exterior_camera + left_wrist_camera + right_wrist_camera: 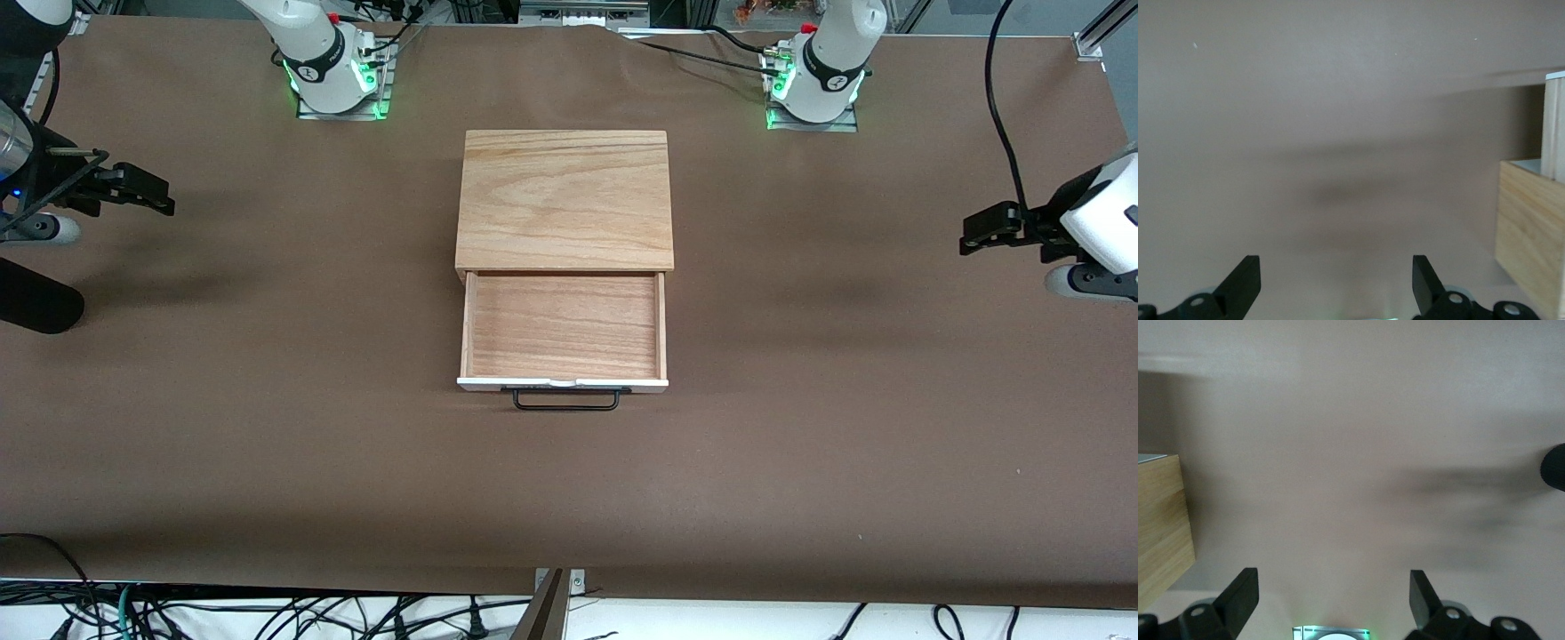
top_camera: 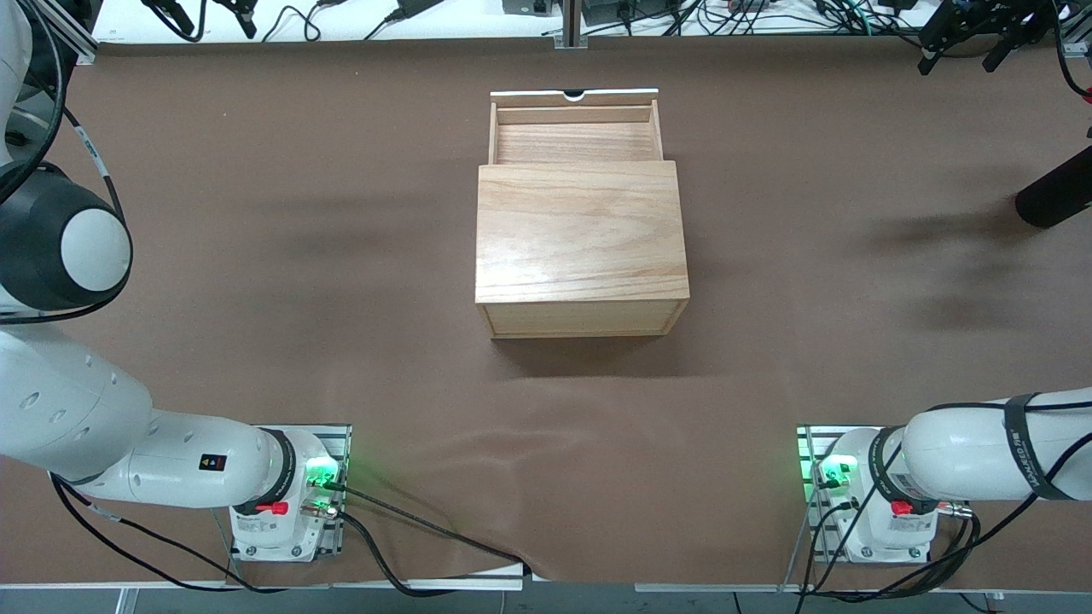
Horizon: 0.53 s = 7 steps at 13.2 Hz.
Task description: Pull top drawer with both arms simultaneously
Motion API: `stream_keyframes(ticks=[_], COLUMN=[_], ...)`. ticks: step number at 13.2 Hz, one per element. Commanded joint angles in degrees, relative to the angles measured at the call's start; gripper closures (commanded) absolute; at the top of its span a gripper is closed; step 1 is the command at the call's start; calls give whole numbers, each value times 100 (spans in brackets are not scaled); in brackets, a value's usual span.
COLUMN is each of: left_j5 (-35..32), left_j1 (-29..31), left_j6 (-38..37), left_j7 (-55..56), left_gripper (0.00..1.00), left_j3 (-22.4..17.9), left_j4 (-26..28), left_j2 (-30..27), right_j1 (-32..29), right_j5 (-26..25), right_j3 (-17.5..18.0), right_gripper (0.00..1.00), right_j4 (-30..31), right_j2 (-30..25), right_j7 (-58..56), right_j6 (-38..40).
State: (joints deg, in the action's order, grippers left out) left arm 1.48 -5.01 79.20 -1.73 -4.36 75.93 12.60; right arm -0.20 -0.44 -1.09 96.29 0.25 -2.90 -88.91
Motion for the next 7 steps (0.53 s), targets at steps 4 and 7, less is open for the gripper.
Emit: stream_keyframes(ticks=[4, 7], left_j5=[133, 133], left_j1=[-70, -70], left_j6=[-10, -10], left_j7=[278, 261], left_gripper=[0, 0], left_j3=[23, 23], left_j4=[230, 203], left_j2=[-153, -135], right_j1=[-42, -41], right_j5=[106, 80], right_j3=[39, 39], right_gripper=[0, 0], right_j4=[-67, -110], right_j2=[10, 37], right_j7=[-53, -53], right_j6=[-47, -47])
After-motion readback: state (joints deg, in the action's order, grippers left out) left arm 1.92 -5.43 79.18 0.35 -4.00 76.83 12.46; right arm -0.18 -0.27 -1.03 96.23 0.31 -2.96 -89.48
